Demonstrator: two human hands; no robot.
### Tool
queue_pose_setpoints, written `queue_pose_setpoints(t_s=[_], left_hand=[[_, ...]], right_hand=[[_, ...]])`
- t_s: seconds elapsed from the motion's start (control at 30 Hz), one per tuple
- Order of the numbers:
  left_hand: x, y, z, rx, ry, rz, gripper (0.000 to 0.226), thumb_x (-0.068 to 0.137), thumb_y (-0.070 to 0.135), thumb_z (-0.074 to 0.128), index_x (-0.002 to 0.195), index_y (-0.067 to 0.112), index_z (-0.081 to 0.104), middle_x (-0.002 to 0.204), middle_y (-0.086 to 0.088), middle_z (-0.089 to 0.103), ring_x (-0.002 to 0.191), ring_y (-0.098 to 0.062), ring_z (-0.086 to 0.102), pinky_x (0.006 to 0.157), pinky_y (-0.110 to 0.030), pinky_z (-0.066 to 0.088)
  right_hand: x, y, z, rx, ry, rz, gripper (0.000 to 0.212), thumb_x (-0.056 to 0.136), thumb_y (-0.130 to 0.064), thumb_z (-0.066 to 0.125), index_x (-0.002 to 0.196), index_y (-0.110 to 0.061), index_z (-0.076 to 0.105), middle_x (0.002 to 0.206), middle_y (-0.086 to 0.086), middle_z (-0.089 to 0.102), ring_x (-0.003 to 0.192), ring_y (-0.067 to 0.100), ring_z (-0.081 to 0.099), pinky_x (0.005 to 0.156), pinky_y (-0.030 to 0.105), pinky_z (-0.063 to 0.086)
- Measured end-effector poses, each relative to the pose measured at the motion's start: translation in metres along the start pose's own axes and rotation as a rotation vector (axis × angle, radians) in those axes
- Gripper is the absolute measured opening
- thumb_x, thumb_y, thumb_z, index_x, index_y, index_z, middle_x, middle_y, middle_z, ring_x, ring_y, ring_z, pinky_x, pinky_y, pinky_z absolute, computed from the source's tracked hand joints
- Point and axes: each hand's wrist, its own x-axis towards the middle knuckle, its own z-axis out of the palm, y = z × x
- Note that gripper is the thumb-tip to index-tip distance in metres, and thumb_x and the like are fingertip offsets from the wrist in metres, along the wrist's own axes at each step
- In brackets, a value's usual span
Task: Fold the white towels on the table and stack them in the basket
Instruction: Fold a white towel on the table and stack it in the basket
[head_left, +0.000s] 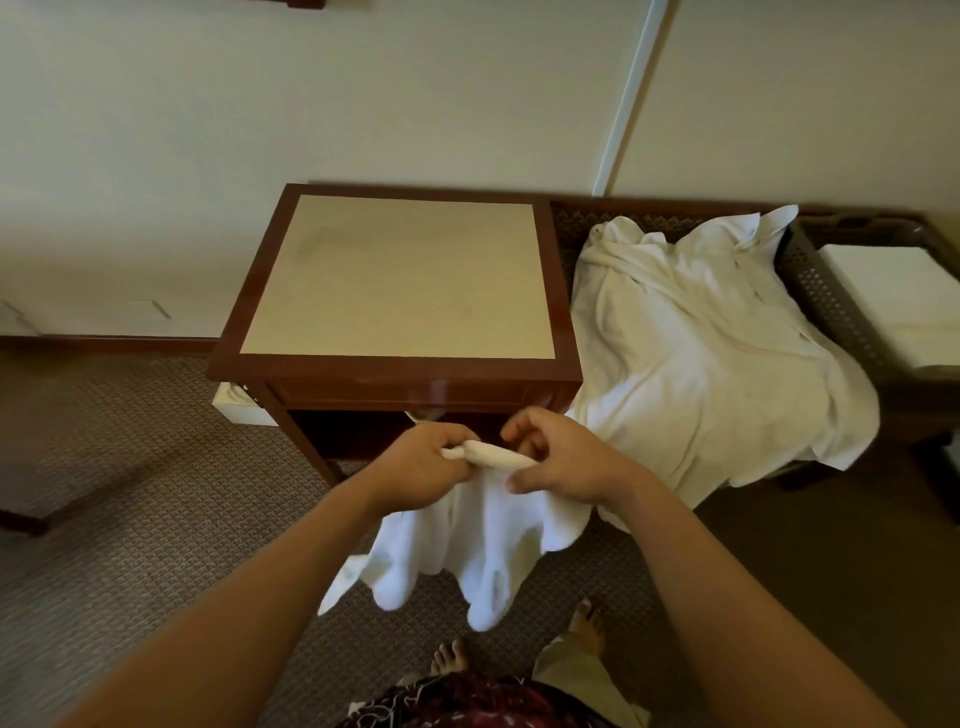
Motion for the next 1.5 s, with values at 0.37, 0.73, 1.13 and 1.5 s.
queue_pose_setpoints(t_s=[0.37, 0.73, 1.13, 1.5], left_hand=[[-0.006, -0.018, 0.014, -0.373, 0.352, -0.4, 0.036, 0.084, 0.004, 0.064, 0.115, 0.021, 0.058, 0.109, -0.006, 0.059, 0.092, -0.022, 0.058, 0.066, -0.033, 0.046], [-0.021, -0.026, 0.041, -0.701, 0.59, -0.31, 0.055, 0.066, 0.012, 0.092, 0.109, 0.029, 0.063, 0.104, -0.008, 0.072, 0.095, -0.026, 0.074, 0.085, -0.05, 0.062], [-0.031, -0.001, 0.058, -0.337, 0.588, 0.061, 0.045, 0.081, 0.007, 0.084, 0.119, 0.024, 0.066, 0.099, 0.016, 0.076, 0.09, -0.003, 0.072, 0.074, -0.022, 0.06], [-0.028, -0.017, 0.058, 0.16, 0.635, 0.443, 0.038, 0.085, 0.004, 0.08, 0.12, 0.018, 0.075, 0.097, 0.006, 0.071, 0.09, -0.004, 0.068, 0.079, -0.015, 0.056]], right_hand=[[0.001, 0.019, 0.047, 0.385, 0.453, 0.025, 0.015, 0.082, -0.023, 0.086, 0.083, -0.012, 0.075, 0.08, 0.016, 0.072, 0.075, 0.028, 0.069, 0.072, 0.045, 0.058], [-0.002, -0.001, 0.082, 0.431, 0.392, -0.056, 0.013, 0.093, -0.016, 0.074, 0.086, -0.024, 0.081, 0.087, 0.004, 0.078, 0.088, 0.027, 0.073, 0.083, 0.049, 0.06], [-0.01, -0.005, 0.077, 0.78, 0.33, 0.056, 0.022, 0.101, -0.005, 0.057, 0.099, -0.005, 0.079, 0.094, 0.015, 0.078, 0.091, 0.027, 0.076, 0.077, 0.032, 0.06], [-0.01, 0.009, 0.065, 0.852, 0.342, 0.131, 0.019, 0.103, -0.014, 0.059, 0.102, -0.005, 0.076, 0.103, 0.025, 0.074, 0.089, 0.025, 0.071, 0.081, 0.034, 0.059]])
